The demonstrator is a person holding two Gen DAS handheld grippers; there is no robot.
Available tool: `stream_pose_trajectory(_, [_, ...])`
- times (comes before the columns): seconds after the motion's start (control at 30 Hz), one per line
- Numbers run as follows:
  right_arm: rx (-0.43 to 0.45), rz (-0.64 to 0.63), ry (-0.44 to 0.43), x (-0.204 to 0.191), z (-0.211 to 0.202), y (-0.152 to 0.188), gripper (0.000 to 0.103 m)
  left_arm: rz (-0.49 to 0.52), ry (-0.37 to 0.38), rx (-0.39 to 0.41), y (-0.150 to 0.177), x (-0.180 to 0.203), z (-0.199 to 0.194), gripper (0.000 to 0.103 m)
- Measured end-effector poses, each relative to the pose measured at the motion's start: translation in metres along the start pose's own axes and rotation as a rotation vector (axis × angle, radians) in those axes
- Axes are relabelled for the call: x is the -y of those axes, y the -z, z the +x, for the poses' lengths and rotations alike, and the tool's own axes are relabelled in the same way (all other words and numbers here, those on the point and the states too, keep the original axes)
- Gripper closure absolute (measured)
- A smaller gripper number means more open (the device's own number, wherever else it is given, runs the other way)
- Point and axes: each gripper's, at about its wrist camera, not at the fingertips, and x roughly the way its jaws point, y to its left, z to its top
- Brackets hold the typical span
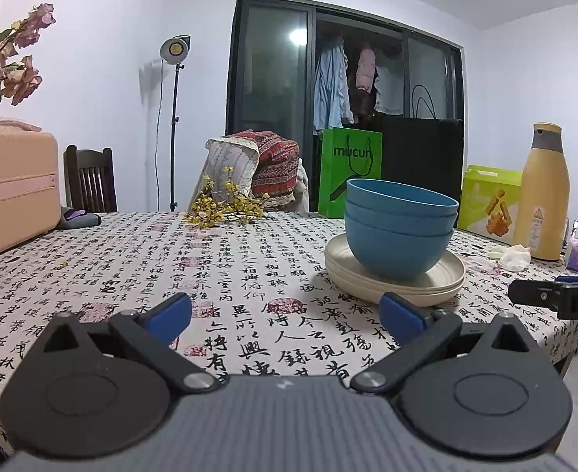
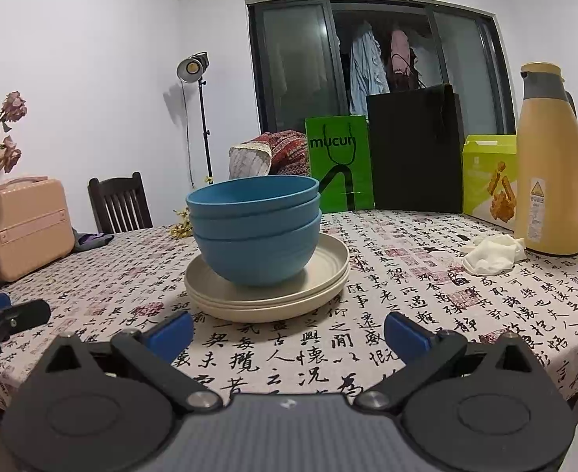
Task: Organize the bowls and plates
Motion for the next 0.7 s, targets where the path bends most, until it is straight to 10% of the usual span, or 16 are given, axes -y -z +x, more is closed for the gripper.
stream_pose_trajectory(0.7, [-0.005, 0.010, 0.008, 0.0025, 0.0003, 0.0028, 0.000, 0.002, 0.002, -0.016, 0.0025, 0.0024, 0.0027, 0.000])
